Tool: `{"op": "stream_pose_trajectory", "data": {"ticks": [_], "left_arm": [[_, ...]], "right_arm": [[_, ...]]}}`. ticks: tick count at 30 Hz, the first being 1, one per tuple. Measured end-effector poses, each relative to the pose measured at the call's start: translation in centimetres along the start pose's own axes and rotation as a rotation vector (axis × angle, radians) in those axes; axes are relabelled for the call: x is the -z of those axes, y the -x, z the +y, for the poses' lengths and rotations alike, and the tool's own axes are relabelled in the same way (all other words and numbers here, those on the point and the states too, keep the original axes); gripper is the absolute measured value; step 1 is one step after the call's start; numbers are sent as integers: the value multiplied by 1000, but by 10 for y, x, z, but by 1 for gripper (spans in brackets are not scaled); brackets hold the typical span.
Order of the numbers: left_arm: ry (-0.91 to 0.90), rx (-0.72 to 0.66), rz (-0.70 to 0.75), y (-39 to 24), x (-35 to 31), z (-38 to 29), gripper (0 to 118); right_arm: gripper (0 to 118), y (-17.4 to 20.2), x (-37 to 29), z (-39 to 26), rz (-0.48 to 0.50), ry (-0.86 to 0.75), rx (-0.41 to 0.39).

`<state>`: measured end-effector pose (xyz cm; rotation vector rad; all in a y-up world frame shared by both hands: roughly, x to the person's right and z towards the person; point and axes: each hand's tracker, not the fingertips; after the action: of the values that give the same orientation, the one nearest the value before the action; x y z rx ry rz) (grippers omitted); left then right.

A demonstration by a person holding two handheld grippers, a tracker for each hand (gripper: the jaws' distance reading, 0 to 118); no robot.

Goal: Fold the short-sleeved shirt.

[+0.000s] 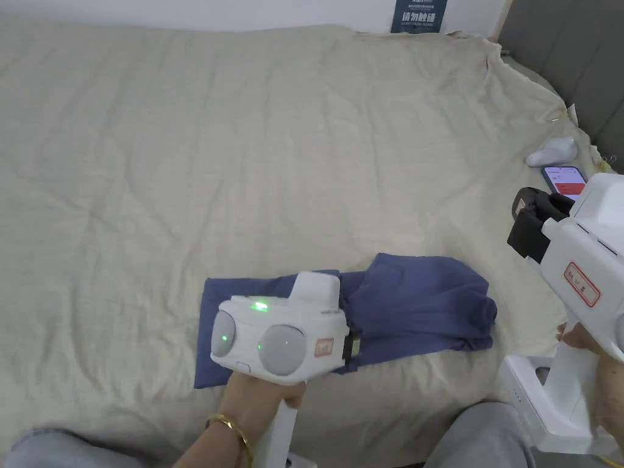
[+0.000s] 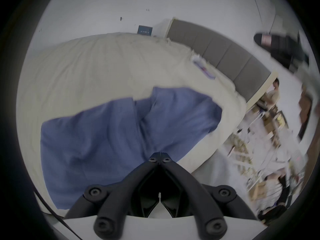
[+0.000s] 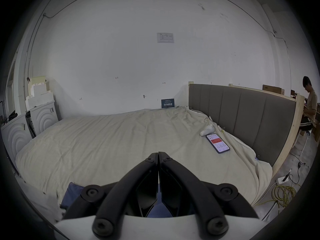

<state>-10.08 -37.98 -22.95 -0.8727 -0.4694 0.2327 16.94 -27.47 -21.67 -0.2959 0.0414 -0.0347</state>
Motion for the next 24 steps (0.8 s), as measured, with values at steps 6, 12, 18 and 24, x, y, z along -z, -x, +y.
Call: {"op": "stream_pose_trajectory", "data": {"ticks": [6, 12, 18, 24], "left_arm": [[-150, -153, -107, 49, -48, 56, 0], [-101, -266, -152, 124, -73, 70, 94], [11, -438, -192, 191, -75, 38, 116], [57, -549, -192, 224, -64, 0, 115]], "right_arm": [[0, 3, -3, 6, 10, -16, 0], [0, 7, -1, 6, 21, -13, 1], [0, 11, 3, 5, 31, -4, -1], [0, 14, 7, 5, 33, 6, -13]]}}
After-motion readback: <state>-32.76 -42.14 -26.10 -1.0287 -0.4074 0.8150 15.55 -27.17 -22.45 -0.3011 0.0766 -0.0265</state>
